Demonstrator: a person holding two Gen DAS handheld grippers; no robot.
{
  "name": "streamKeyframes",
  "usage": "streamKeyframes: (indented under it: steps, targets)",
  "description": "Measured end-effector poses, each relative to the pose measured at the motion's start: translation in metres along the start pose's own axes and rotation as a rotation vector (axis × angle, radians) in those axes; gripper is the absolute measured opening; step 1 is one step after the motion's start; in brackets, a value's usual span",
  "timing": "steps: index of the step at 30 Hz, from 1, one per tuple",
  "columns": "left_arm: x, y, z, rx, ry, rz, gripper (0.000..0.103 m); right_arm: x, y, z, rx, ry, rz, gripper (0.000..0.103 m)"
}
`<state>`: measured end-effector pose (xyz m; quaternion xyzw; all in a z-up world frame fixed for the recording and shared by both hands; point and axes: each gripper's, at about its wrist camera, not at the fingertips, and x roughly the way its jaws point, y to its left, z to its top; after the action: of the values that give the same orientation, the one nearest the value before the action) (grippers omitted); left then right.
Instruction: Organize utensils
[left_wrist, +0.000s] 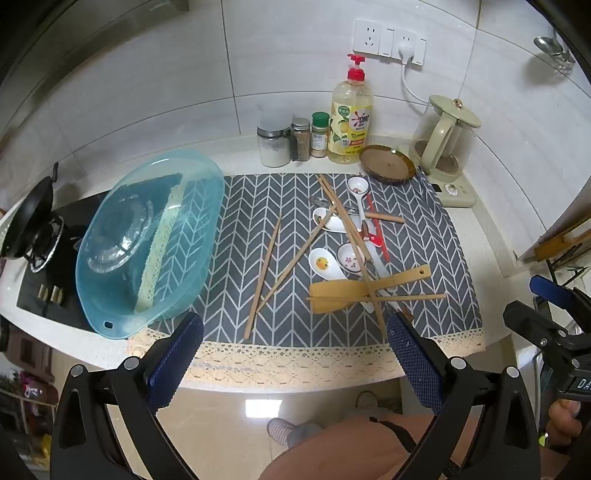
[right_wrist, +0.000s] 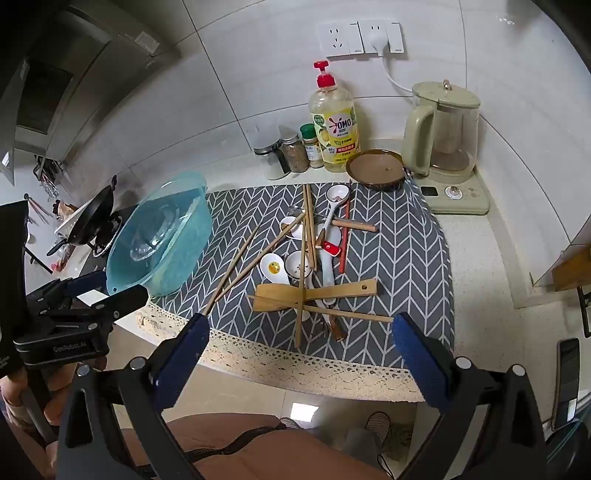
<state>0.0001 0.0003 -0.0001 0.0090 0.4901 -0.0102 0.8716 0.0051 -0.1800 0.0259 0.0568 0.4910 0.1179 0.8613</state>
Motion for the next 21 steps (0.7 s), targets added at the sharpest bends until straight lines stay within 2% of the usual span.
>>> streamKeyframes:
  steps: [21]
  targets:
    - [-0.0001, -0.0003, 0.0, 0.002, 0.003, 0.004, 0.099, 0.0012, 0.0007, -0.001, 0.001, 0.004, -0.002, 0.096]
